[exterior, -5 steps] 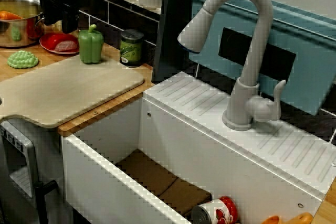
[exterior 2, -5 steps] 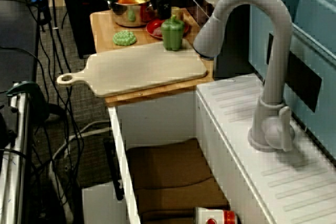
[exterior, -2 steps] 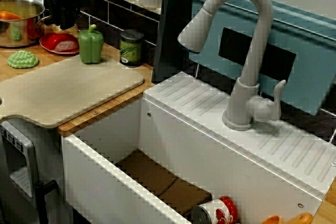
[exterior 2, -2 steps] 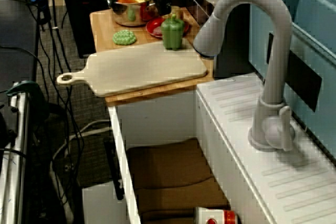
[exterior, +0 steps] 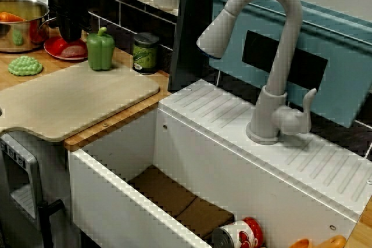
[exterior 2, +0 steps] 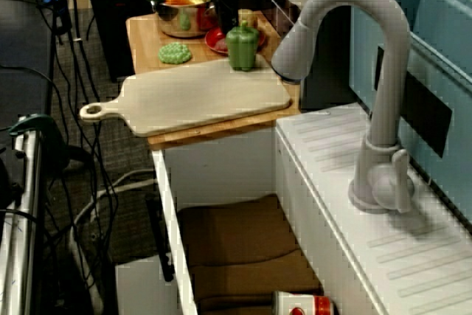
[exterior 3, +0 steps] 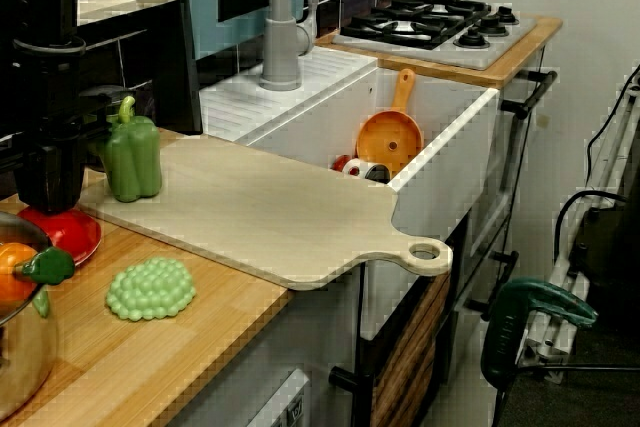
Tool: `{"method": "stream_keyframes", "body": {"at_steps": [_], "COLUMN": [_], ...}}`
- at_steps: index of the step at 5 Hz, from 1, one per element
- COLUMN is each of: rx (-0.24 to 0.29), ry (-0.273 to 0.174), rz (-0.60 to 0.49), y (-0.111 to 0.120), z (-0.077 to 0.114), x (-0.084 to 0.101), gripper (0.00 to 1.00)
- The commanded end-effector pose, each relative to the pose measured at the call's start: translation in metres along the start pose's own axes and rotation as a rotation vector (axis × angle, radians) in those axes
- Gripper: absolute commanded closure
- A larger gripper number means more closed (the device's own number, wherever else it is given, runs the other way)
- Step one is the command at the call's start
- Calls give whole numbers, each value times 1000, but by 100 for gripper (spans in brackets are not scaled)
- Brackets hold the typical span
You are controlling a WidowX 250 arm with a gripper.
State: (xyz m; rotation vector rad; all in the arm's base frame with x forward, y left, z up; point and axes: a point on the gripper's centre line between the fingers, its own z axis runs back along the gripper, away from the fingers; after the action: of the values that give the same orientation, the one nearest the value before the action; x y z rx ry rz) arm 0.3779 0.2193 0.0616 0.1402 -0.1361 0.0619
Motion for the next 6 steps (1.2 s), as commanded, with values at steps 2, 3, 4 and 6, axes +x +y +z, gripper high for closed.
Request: {"method": "stream_keyframes", "body": {"at_steps": [2, 3, 4, 6], "rx": [22, -4, -22, -54], "ry": [-53, -32, -22, -2], "rz": [19, 15, 16, -9], "y": [1, -2, -6, -20], "z": [29, 32, 37, 44], "x": [7, 6, 3, -10], "gripper": [100, 100, 100, 100]}}
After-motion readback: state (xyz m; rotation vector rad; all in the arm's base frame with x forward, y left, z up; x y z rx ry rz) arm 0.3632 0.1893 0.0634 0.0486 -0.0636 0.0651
